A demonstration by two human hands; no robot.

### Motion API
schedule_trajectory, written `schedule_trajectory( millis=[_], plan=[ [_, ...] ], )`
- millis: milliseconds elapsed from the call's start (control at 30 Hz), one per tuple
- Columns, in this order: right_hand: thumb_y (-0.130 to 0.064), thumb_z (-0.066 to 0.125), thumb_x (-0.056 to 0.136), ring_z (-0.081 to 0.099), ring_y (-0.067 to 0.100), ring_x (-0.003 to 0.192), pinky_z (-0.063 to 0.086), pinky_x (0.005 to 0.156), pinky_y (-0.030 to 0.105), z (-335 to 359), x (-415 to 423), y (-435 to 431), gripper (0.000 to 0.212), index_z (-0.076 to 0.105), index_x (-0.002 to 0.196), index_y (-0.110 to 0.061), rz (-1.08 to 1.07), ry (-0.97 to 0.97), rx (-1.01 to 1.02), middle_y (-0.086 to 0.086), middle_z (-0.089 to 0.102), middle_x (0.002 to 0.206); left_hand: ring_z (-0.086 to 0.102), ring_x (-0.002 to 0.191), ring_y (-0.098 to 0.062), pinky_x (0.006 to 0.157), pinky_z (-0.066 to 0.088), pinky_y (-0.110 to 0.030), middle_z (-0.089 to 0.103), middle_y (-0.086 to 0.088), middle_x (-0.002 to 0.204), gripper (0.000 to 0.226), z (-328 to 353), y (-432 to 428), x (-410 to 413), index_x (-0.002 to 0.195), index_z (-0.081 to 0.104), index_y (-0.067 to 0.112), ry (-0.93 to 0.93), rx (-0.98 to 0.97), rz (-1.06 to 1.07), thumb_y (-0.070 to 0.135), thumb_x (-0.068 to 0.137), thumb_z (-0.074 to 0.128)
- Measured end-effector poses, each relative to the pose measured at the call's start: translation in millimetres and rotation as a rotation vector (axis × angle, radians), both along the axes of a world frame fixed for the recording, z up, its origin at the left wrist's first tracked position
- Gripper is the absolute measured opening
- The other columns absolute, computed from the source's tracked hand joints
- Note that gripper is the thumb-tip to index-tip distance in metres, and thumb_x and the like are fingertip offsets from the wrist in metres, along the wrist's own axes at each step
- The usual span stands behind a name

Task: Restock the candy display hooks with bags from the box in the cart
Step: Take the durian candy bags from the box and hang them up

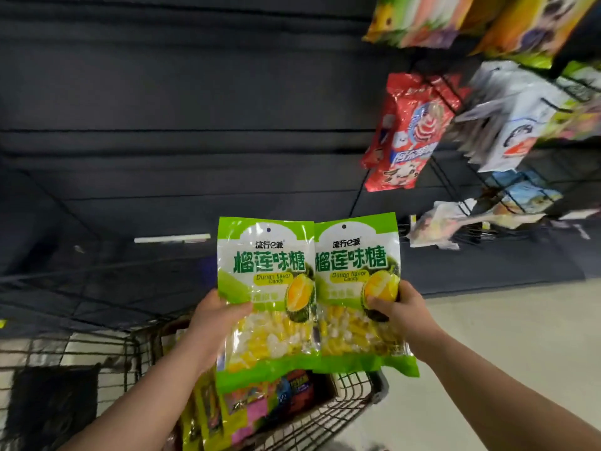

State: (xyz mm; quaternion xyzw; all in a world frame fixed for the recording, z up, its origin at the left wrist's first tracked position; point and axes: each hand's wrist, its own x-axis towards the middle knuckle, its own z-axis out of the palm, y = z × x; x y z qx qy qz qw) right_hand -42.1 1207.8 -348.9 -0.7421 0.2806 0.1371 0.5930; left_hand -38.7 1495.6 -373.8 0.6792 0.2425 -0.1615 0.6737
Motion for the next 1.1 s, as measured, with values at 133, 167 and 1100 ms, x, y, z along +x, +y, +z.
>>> schedule_trajectory(
  millis=[133, 167, 1100],
  plan=[
    [-0.010, 0.070, 0.084, 0.063, 0.021, 0.087, 0.054, 0.067, 0.035, 21, -17, -36, 0.034, 0.052, 0.111, -0.015, -0.083, -0.050, 0.003, 0.005, 0.062, 0.098, 0.067, 0.098, -0.033, 0.090, 0.052, -0.048, 0.069, -0.016, 0.106, 0.034, 21, -42, 8, 0.113, 0.060, 0.005, -0.048, -0.012, -0.050, -0.001, 0.081, 0.069],
    [-0.010, 0.071, 0.084, 0.063, 0.023, 0.089, 0.054, 0.071, 0.038, 26, -22, -47, 0.034, 0.052, 0.111, -0.015, -0.104, -0.064, 0.004, 0.006, 0.062, 0.099, 0.067, 0.098, -0.034, 0.091, 0.052, -0.050, 0.070, -0.016, 0.106, 0.035, 27, -54, 9, 0.113, 0.060, 0.004, -0.059, -0.019, -0.067, 0.000, 0.080, 0.070],
    [-0.002, 0.071, 0.079, 0.065, 0.028, 0.085, 0.054, 0.073, 0.039, 120, -262, -399, 0.025, 0.059, 0.092, -0.019, -0.588, -0.355, -0.044, 0.010, 0.067, 0.092, 0.069, 0.083, -0.031, 0.063, 0.056, -0.032, 0.070, -0.021, 0.101, 0.032, 130, -462, -96, 0.113, 0.060, -0.003, -0.242, -0.134, -0.555, -0.014, 0.083, 0.059]
  ],
)
